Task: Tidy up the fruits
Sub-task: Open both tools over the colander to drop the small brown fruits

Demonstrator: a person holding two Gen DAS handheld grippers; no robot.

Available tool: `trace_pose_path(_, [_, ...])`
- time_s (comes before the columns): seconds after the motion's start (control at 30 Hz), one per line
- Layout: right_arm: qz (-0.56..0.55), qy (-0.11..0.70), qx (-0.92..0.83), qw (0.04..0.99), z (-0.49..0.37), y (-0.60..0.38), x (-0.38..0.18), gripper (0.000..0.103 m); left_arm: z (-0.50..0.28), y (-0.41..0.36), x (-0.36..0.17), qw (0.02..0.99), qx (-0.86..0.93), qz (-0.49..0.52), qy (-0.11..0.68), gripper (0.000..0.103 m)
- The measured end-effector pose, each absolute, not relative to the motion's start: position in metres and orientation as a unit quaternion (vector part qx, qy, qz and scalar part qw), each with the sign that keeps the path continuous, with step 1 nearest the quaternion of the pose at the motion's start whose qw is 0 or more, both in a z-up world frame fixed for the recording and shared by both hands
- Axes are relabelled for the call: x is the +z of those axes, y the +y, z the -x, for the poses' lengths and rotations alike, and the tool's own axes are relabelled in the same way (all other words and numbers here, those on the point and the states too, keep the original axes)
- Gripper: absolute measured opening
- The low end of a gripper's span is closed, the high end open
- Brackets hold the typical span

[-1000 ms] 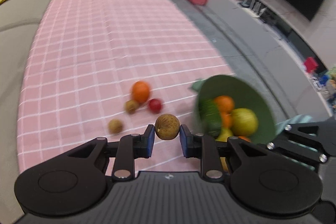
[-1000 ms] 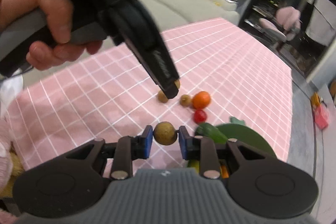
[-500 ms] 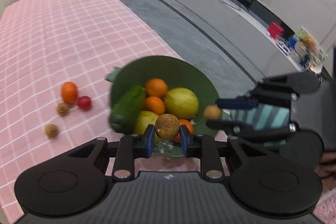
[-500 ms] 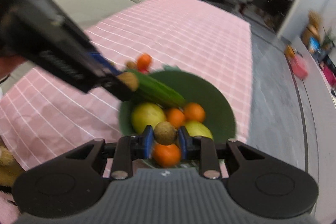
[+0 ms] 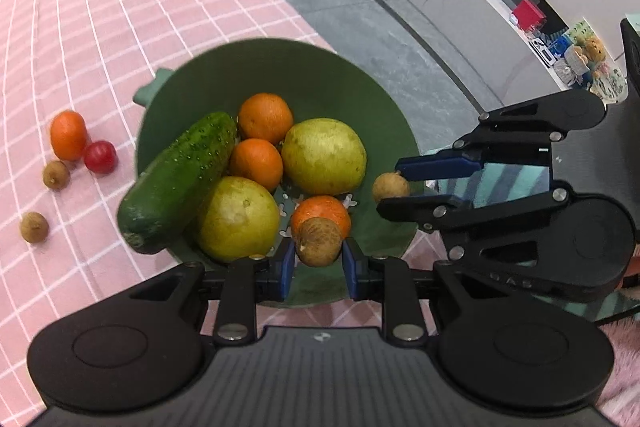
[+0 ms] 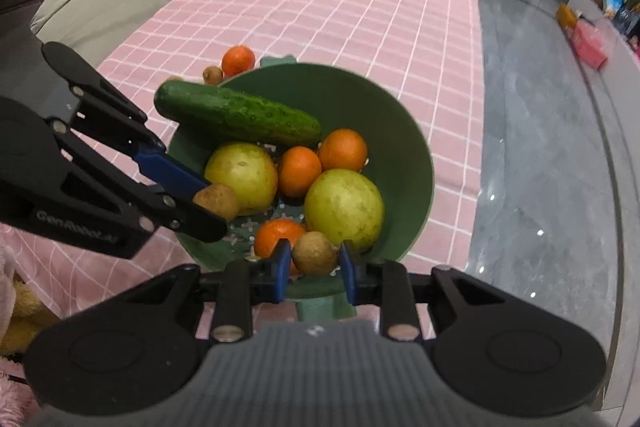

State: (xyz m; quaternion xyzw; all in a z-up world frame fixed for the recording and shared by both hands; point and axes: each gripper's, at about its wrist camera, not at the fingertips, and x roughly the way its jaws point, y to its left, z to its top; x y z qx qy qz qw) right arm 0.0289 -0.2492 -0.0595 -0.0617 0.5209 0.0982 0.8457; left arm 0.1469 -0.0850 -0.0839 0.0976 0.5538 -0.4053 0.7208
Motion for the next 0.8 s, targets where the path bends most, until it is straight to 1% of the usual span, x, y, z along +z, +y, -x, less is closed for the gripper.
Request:
trace_pose_path(0.4, [0.054,0.569,0.106,0.814,-0.054,-0.255,-0.084,0.023,-0.156,-0.101,-0.109,0.697,-0.373,-0.116,0.601,0.028])
trace_pose_path(0.8, [0.07,0.58,0.11,0.804,-0.061,-0.25,-0.091,0.023,-0.155,-0.108,-0.11,0.702,-0.37,-0.133,0.594,0.029])
